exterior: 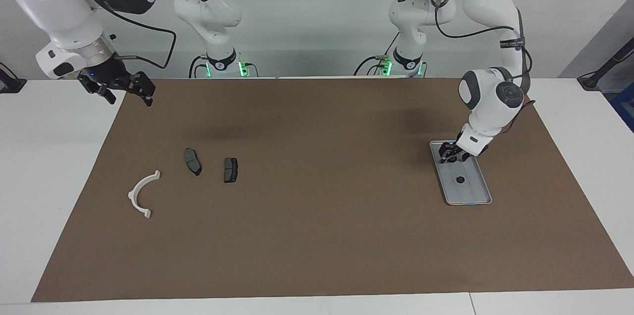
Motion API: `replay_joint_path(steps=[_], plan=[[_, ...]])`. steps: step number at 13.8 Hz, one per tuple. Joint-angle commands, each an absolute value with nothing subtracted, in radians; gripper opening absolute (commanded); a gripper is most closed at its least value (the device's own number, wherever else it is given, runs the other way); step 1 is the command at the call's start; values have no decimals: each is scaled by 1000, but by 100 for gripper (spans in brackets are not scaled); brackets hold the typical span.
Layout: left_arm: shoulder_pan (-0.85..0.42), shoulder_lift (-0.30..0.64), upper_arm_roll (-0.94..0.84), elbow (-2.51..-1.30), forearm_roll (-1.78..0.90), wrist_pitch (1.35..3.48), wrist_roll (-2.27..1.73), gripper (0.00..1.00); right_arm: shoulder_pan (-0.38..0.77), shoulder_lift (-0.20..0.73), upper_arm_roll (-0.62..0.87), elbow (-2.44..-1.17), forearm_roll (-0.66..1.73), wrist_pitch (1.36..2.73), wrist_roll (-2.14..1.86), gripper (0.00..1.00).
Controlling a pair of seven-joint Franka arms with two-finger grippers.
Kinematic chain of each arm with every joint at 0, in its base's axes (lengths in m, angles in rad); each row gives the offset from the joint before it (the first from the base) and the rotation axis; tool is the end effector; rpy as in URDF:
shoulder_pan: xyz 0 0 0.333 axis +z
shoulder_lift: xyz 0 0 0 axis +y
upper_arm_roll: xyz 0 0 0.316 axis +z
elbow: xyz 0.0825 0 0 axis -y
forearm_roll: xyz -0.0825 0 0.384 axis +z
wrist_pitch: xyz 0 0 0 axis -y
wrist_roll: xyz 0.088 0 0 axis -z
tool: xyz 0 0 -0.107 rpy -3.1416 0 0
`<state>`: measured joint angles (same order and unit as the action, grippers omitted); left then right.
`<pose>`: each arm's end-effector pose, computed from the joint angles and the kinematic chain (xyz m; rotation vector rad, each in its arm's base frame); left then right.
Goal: Place bearing gear from tray to pile
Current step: 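Lift the gear with the left gripper and carry it toward mid-table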
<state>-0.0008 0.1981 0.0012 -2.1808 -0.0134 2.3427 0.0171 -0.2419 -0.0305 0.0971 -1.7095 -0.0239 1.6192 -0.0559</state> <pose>0.5521 0.0000 0.2958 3.1315 -0.0113 -0.0566 0.5390 -0.0804 0.5798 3.1165 -0.1359 -0.0972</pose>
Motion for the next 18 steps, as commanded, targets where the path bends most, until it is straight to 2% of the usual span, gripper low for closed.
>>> replay_joint_path(steps=[1, 3, 4, 5, 9, 11, 18], plan=[[2, 183, -2, -2204, -2, 2341, 17, 44, -258, -54, 103, -1741, -18, 1647, -94, 100], [-2, 183, -2, -2207, -2, 2339, 17, 20, -259, -54, 103, -1741, -18, 1647, -94, 100], [-2, 183, -2, -2198, -2, 2333, 17, 12, -258, -54, 103, -1743, -18, 1647, -94, 100], [-2, 187, -2, -2185, -2, 2327, 15, 9, -259, -54, 103, -1743, -18, 1647, -95, 100], [-47, 208, -6, -2005, -6, 2177, -67, 6, -261, -54, 103, -1743, -18, 1647, -98, 100], [-122, 235, -6, -1924, -14, 2142, -191, 6, -262, -54, 101, -1741, -18, 1647, -97, 100], [-412, 311, -6, -1763, -18, 2122, -691, 6, -278, -51, 100, -1736, -18, 1646, -103, 100]])
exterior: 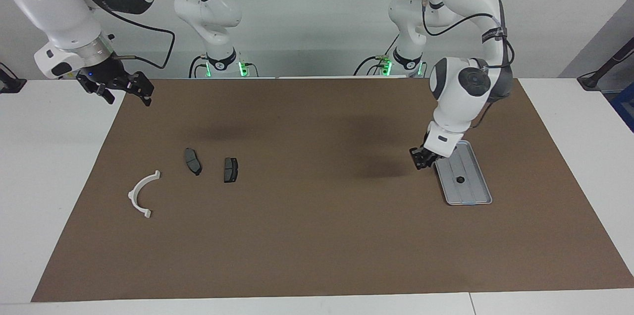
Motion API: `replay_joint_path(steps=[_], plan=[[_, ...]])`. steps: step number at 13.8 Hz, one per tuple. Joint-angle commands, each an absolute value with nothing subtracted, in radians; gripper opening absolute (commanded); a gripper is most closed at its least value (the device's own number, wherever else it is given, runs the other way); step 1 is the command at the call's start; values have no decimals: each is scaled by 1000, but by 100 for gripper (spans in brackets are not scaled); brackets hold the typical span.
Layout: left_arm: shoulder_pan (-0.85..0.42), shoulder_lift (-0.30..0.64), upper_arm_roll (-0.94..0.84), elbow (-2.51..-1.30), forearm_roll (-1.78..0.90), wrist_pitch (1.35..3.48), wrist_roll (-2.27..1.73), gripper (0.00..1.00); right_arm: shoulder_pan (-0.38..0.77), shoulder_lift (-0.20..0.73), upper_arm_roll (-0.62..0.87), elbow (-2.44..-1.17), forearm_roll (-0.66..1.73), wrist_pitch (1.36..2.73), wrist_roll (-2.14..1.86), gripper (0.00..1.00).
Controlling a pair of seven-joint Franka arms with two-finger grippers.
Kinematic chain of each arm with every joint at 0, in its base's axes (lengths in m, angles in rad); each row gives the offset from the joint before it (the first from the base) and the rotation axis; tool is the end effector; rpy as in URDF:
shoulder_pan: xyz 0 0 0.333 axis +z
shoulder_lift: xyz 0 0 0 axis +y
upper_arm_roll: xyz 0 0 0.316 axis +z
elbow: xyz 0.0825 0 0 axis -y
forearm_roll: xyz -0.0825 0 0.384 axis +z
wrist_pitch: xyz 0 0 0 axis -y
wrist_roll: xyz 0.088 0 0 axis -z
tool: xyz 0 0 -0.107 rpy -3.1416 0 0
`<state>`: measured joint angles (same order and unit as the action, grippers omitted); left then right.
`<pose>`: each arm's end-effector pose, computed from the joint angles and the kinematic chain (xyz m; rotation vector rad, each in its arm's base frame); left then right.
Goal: Place bearing gear from tray to pile
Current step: 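Lift the gear with the left gripper and carry it toward mid-table, then lower the gear onto mid-table and open the left gripper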
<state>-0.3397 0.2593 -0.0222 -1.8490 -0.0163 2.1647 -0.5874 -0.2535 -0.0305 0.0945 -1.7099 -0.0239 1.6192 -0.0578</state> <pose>0.5862 -0.2218 0.3897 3.0765 0.3634 0.0640 0.5378 -0.0880 0.5796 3.1162 -0.1551 -0.0981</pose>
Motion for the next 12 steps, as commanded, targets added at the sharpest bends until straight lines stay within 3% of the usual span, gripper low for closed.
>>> replay_joint_path(steps=[1, 6, 9, 12], plan=[[-457, 340, -5, -1722, -26, 2118, -751, 6, -285, -51, 100, -1735, -18, 1647, -110, 100], [-627, 523, -2, -1485, -26, 2053, -949, 6, -296, -51, 100, -1735, -21, 1651, -109, 100], [-672, 567, -2, -1451, -37, 2046, -972, 6, -296, -51, 100, -1736, -21, 1652, -89, 100], [-698, 584, -2, -1508, -34, 2111, -994, 6, -287, -57, 100, -1747, -21, 1649, -87, 100]])
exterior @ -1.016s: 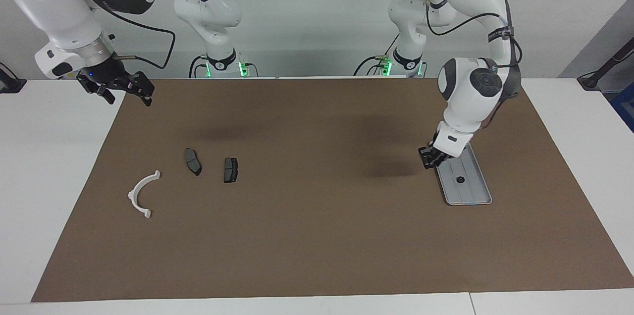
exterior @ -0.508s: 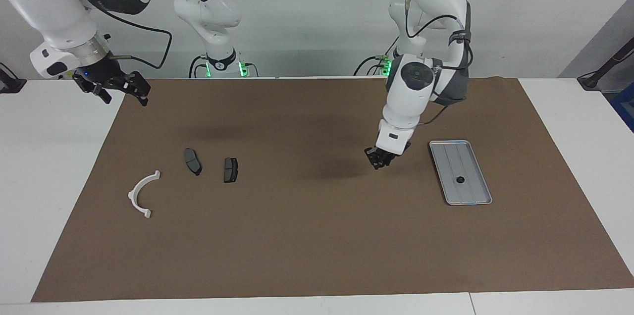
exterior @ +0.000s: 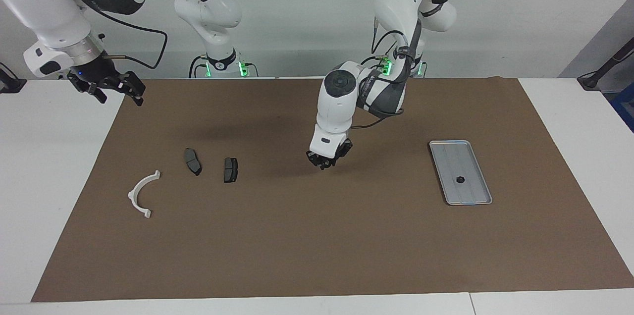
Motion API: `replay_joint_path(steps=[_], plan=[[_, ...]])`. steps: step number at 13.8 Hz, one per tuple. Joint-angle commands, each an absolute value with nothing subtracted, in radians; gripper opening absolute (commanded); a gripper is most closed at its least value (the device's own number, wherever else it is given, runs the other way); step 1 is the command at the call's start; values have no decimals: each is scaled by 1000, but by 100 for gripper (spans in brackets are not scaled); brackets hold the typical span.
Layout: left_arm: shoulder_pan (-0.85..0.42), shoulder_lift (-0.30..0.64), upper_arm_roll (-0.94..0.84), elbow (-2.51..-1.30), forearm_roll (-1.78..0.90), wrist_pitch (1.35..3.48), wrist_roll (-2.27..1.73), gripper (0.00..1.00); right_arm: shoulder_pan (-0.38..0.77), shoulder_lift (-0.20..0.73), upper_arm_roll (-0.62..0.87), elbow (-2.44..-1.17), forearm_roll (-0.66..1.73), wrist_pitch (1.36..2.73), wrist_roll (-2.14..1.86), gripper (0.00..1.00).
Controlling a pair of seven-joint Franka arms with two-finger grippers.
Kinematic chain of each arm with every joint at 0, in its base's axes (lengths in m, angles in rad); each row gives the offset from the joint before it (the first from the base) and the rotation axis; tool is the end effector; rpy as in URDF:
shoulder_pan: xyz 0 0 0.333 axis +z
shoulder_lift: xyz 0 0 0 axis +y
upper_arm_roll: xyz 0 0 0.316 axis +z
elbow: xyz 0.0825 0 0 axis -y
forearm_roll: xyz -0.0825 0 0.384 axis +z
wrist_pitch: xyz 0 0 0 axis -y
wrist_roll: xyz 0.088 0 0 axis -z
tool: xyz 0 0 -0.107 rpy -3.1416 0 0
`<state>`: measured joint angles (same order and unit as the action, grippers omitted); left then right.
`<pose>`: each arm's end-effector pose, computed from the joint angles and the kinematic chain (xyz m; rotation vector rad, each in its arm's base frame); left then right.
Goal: Place bearing gear from tray to pile
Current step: 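Lower the gear onto mid-table and open the left gripper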
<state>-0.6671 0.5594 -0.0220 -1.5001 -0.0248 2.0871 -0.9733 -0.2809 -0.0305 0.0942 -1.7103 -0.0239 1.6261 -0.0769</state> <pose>0.5460 -0.4481 0.3452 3.0639 0.4625 -0.0093 0.5359 -0.1030 0.5800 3.1164 -0.1684 -0.0888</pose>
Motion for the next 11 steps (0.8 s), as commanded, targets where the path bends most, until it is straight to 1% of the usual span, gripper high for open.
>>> replay_joint_path(steps=[1, 5, 7, 11], plan=[[-696, 584, -2, -1519, -29, 2117, -994, 6, -290, -57, 100, -1747, -21, 1649, -128, 100], [-693, 583, -2, -1566, -31, 2154, -996, 7, -295, -57, 100, -1750, -21, 1652, -163, 100], [-681, 583, -2, -1580, -37, 2204, -996, 8, -295, -58, 100, -1756, -21, 1655, -137, 100], [-687, 578, -2, -1611, -37, 2212, -997, 9, -295, -63, 100, -1772, -21, 1684, -137, 100]])
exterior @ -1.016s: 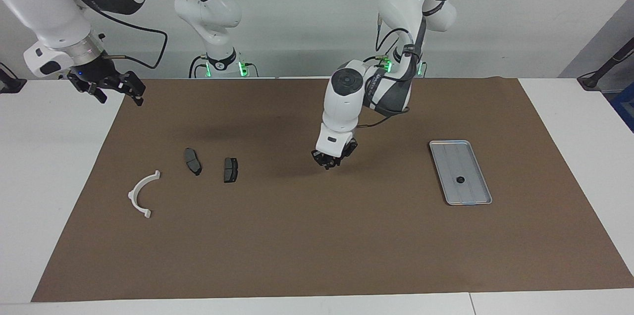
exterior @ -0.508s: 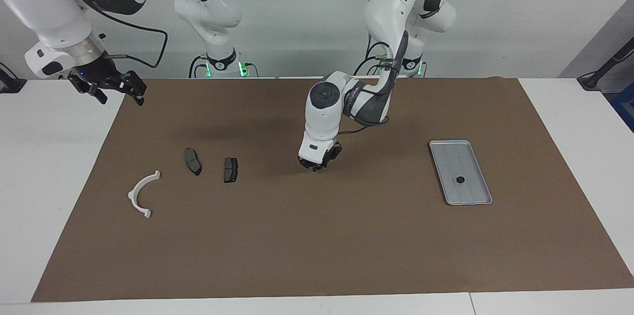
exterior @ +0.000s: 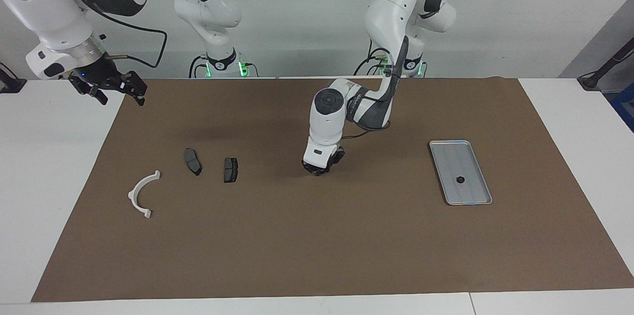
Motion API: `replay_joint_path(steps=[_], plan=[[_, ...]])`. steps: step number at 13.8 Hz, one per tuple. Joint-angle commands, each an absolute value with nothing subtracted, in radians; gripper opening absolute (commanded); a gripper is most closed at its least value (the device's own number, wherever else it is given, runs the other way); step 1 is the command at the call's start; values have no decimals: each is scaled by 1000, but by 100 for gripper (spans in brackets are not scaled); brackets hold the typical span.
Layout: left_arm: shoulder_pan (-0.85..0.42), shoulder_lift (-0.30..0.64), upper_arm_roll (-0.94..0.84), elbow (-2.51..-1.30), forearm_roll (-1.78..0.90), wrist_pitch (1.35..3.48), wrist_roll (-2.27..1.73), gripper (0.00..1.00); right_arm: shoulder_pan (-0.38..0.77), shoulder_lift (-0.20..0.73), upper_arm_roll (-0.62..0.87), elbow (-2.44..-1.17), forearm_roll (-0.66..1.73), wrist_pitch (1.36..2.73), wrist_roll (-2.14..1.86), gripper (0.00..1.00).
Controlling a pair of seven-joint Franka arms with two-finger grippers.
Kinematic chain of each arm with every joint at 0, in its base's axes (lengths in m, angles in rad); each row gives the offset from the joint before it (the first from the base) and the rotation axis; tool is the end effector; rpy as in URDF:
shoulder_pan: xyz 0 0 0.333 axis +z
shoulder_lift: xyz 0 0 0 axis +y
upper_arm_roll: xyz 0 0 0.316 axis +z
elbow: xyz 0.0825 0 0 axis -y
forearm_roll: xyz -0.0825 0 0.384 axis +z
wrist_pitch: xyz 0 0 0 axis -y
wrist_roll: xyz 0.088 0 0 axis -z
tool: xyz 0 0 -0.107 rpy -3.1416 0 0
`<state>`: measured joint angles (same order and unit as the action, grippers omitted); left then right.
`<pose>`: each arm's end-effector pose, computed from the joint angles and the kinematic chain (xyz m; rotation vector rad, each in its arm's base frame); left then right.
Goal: Place bearing gear from tray to pile
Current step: 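Lower the gear onto mid-table and open the left gripper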
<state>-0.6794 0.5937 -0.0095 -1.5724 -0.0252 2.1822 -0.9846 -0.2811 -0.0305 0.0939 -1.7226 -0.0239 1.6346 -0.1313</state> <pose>0.5397 -0.4444 0.2962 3.0744 0.4830 -0.0133 0.5359 -0.1033 0.5749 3.1218 -0.0840 -0.0955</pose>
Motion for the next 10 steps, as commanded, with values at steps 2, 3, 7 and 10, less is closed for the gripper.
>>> replay_joint_path(steps=[2, 3, 7, 10], plan=[[-689, 578, -2, -1612, -37, 2212, -999, 13, -295, -64, 100, -1779, -21, 1703, -137, 100], [-689, 577, -2, -1614, -37, 2210, -1000, 32, -295, -64, 100, -1782, -21, 1716, -135, 100], [-669, 572, 5, -1602, -37, 2200, -1000, 100, -293, -45, 101, -1784, -21, 1761, -146, 100], [-589, 496, 3, -1618, -31, 2140, -968, 100, -285, 0, 101, -1737, -21, 1752, -144, 99]])
